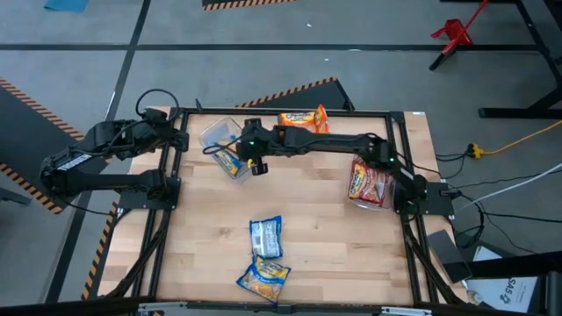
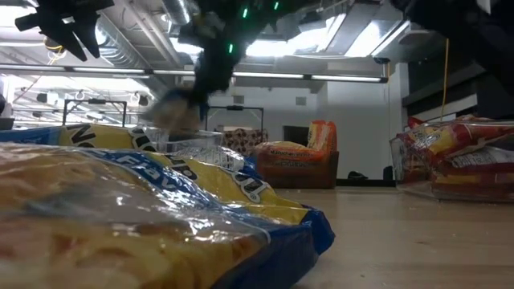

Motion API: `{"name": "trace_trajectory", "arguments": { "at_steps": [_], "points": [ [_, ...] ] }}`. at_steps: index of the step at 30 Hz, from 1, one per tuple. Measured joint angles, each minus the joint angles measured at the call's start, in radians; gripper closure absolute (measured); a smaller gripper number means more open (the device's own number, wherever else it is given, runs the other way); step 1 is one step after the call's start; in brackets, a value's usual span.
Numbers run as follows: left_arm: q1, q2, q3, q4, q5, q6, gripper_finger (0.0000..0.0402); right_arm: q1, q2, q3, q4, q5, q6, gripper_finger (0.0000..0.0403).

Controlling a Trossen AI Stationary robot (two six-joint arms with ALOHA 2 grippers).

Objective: Sort Maruchan noodles
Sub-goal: Put the blue noodle pack into the left transparent bin

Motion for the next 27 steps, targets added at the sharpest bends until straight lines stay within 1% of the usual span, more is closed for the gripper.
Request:
{"name": "trace_trajectory", "arguments": {
  "at_steps": [2, 4, 7, 11, 14, 19, 23, 25, 27],
  "points": [
    [0.000, 0.000, 0.000, 0.000, 0.000, -0.014, 0.0256, -0.011, 0.037, 0.000, -0.002, 0.013, -0.015, 0.0403],
    [-0.001, 0.000, 0.000, 0.000, 0.000, -0.018, 0.0256, -0.020, 0.063, -0.002, -0.018, 0.002, -0.029, 0.0403],
    [0.000, 0.000, 0.000, 0.000, 0.001, -0.018, 0.0256, -0.018, 0.078, -0.001, -0.023, -0.044, -0.046, 0.0398],
    [0.000, 0.000, 0.000, 0.000, -0.001, -0.018, 0.0256, -0.015, 0.080, -0.001, -0.022, -0.074, -0.054, 0.0376],
    [0.000, 0.000, 0.000, 0.000, -0.001, -0.018, 0.0256, -0.017, 0.080, 0.000, -0.023, -0.077, -0.054, 0.0336],
    [0.000, 0.000, 0.000, 0.000, 0.001, -0.018, 0.0256, -0.017, 0.077, 0.000, -0.038, -0.075, -0.054, 0.0236],
    [0.000, 0.000, 0.000, 0.000, 0.015, -0.014, 0.0256, -0.016, 0.033, 0.011, -0.097, -0.168, -0.056, 0.0164],
    [0.000, 0.000, 0.000, -0.004, 0.015, -0.013, 0.0256, -0.015, 0.007, 0.030, -0.115, -0.200, -0.031, 0.0141],
    [0.000, 0.000, 0.000, -0.008, 0.015, -0.013, 0.0256, -0.015, -0.012, 0.041, -0.118, -0.252, 0.002, 0.0128]
  ]
}}
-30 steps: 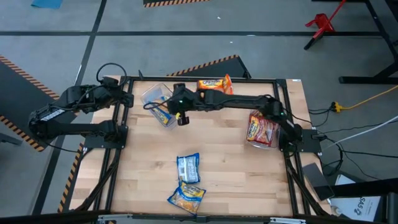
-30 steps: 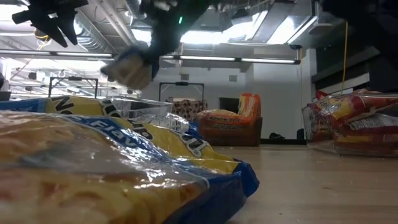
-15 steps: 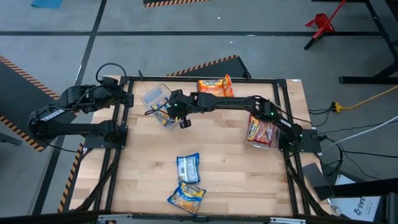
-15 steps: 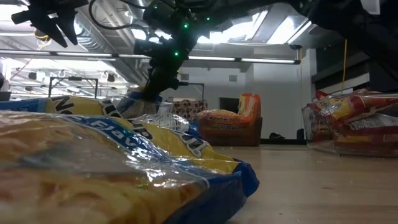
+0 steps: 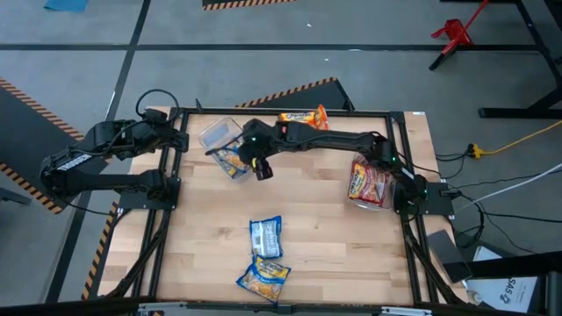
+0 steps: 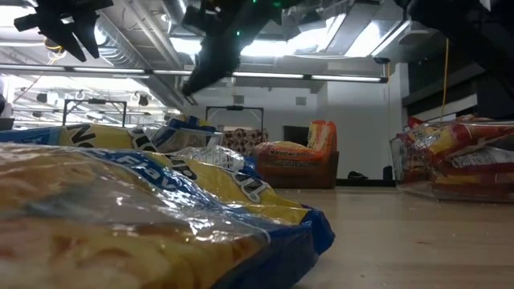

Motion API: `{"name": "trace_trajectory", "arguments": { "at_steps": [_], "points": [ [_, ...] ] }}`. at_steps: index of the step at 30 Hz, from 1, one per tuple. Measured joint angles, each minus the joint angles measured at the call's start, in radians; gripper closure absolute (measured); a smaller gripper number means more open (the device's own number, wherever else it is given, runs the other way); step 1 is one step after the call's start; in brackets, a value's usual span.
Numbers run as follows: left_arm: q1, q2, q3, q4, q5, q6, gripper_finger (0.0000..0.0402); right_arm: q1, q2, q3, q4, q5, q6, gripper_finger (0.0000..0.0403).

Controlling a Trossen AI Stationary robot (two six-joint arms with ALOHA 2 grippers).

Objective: Sort Maruchan noodles
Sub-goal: Put the blue noodle pack into the left transparent bin

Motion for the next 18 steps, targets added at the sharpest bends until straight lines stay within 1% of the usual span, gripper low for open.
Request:
{"name": "trace_trajectory", "arguments": {
  "at_steps": [2, 4, 6, 9, 13, 18],
  "points": [
    [0.000, 0.000, 0.000, 0.000, 0.000, 0.000, 0.0256, 0.000, -0.003, 0.006, 0.012, -0.049, 0.037, 0.0126],
    [0.000, 0.000, 0.000, 0.000, -0.001, 0.002, 0.0256, 0.000, -0.001, 0.006, 0.036, -0.062, 0.073, 0.0135],
    [0.000, 0.000, 0.000, 0.000, -0.001, 0.002, 0.0256, 0.000, 0.022, 0.010, 0.085, -0.039, 0.077, 0.0150],
    [0.000, 0.000, 0.000, 0.000, -0.002, 0.002, 0.0256, -0.001, 0.070, 0.006, 0.094, 0.012, 0.081, 0.0174],
    [0.000, 0.000, 0.000, 0.000, -0.001, 0.002, 0.0256, 0.000, 0.122, 0.005, 0.058, 0.014, 0.081, 0.0199],
    [0.000, 0.000, 0.000, 0.000, -0.002, 0.001, 0.0256, 0.000, 0.148, 0.009, 0.090, 0.040, 0.080, 0.0215]
  ]
}}
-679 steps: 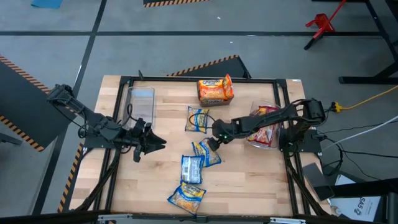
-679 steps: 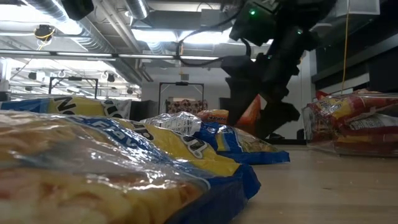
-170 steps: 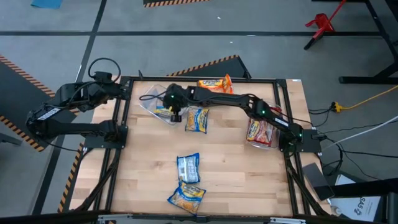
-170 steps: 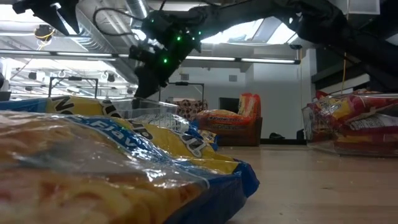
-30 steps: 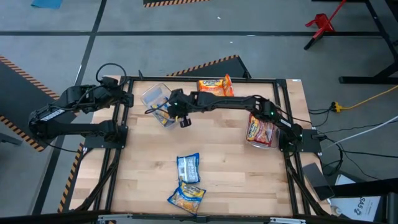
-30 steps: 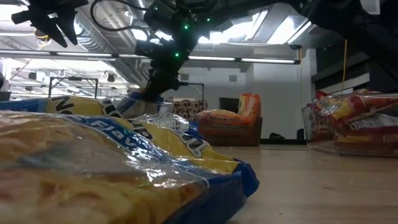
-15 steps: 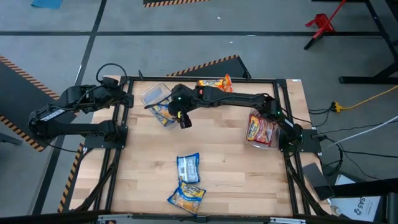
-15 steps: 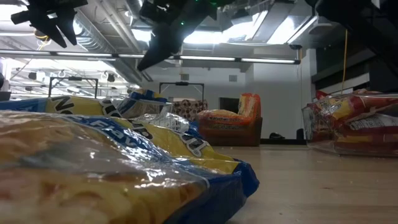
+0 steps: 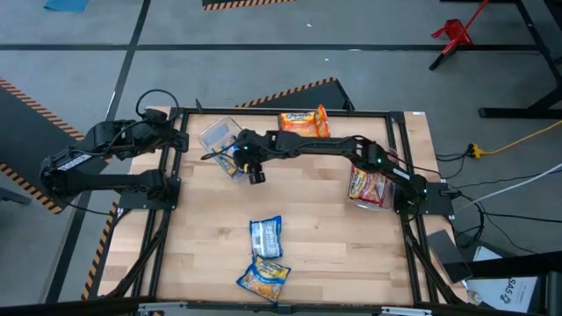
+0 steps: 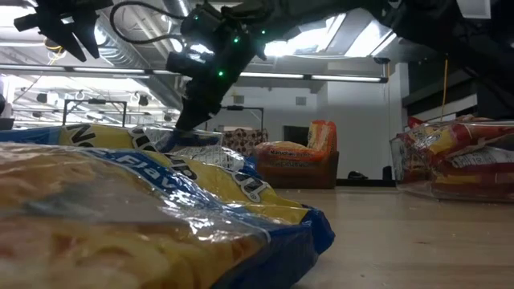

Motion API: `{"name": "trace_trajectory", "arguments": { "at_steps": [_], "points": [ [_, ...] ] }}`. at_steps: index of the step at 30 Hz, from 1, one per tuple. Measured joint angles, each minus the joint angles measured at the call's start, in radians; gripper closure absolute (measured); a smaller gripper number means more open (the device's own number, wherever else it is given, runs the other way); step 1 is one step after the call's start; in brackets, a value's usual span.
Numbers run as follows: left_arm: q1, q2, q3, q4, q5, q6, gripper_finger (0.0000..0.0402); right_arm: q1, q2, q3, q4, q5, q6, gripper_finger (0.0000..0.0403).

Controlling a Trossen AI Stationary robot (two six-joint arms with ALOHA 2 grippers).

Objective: Sort Maruchan noodles
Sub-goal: Put the blue noodle pack into the left transparent bin

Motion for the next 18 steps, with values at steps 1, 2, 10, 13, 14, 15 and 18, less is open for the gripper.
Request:
{"name": "trace_trajectory", "arguments": {
  "at_steps": [1, 2, 10, 13, 14, 15, 18],
  "points": [
    [0.000, 0.000, 0.000, 0.000, 0.000, 0.000, 0.0256, -0.001, 0.003, 0.000, 0.011, 0.000, 0.000, 0.0216],
    [0.000, 0.000, 0.000, 0.000, 0.000, -0.001, 0.0256, -0.001, 0.003, -0.001, 0.017, -0.001, 0.000, 0.0217],
    [0.000, 0.000, 0.000, 0.000, 0.000, -0.006, 0.0256, -0.016, 0.017, -0.003, 0.027, -0.042, 0.063, 0.0217],
    [0.000, 0.000, 0.000, 0.000, 0.000, -0.006, 0.0256, -0.014, 0.017, -0.004, 0.024, -0.043, 0.060, 0.0217],
    [0.000, 0.000, 0.000, 0.000, 0.000, -0.007, 0.0256, -0.014, 0.017, -0.004, 0.023, -0.043, 0.062, 0.0217],
    [0.000, 0.000, 0.000, 0.000, 0.000, -0.007, 0.0256, -0.014, 0.017, -0.004, 0.021, -0.039, 0.063, 0.0217],
    [0.000, 0.000, 0.000, 0.000, 0.001, -0.007, 0.0256, -0.012, 0.006, 0.020, -0.029, -0.011, 0.073, 0.0217]
  ]
}}
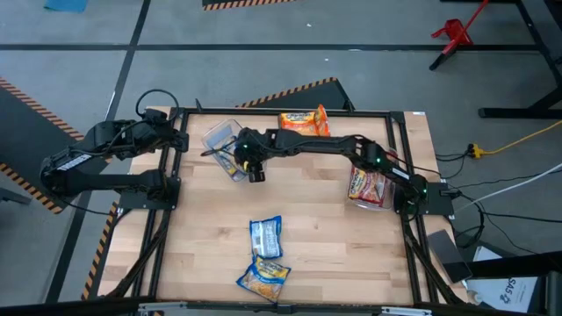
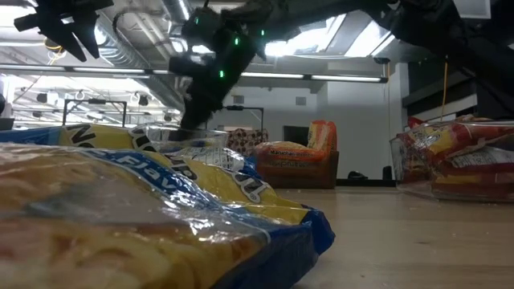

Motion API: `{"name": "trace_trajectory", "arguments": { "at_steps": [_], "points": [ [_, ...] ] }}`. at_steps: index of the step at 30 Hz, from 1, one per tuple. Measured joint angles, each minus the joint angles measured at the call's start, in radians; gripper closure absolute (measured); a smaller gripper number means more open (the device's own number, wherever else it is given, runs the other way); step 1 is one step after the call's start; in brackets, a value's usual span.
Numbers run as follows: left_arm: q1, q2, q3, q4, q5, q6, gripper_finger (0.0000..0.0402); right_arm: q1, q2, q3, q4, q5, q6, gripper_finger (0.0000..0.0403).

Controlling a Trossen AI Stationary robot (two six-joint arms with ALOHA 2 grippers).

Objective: Sort Maruchan noodles
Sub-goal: Put the blue noodle pack into the left transparent bin

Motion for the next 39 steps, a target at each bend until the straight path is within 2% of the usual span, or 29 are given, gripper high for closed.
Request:
{"name": "trace_trajectory", "arguments": {
  "at_steps": [4, 7, 11, 17, 22, 26, 34, 39],
  "points": [
    [0.000, 0.000, 0.000, 0.000, 0.000, 0.000, 0.0256, 0.000, -0.044, 0.123, -0.104, 0.006, 0.014, 0.0217],
    [0.000, 0.000, 0.000, 0.000, 0.000, 0.000, 0.0256, 0.000, -0.160, 0.073, -0.117, -0.018, 0.090, 0.0217],
    [0.000, 0.000, 0.000, 0.000, 0.001, 0.007, 0.0256, 0.005, -0.234, 0.070, -0.222, -0.146, 0.239, 0.0217],
    [0.000, -0.004, 0.000, 0.000, 0.008, 0.008, 0.0256, 0.054, -0.252, 0.058, -0.399, -0.332, 0.374, 0.0217],
    [0.000, -0.012, 0.000, 0.000, 0.013, 0.010, 0.0256, 0.134, -0.250, -0.049, -0.448, -0.351, 0.444, 0.0216],
    [0.000, -0.023, 0.000, 0.000, 0.023, 0.032, 0.0256, 0.188, -0.251, -0.180, -0.394, -0.390, 0.515, 0.0190],
    [0.000, -0.041, 0.000, -0.001, 0.040, 0.036, 0.0256, 0.237, -0.250, -0.467, -0.012, -0.401, 0.701, 0.0063],
    [0.000, -0.046, 0.000, -0.001, 0.046, 0.053, 0.0256, 0.237, -0.250, -0.588, 0.124, -0.355, 0.768, 0.0024]
  ]
}}
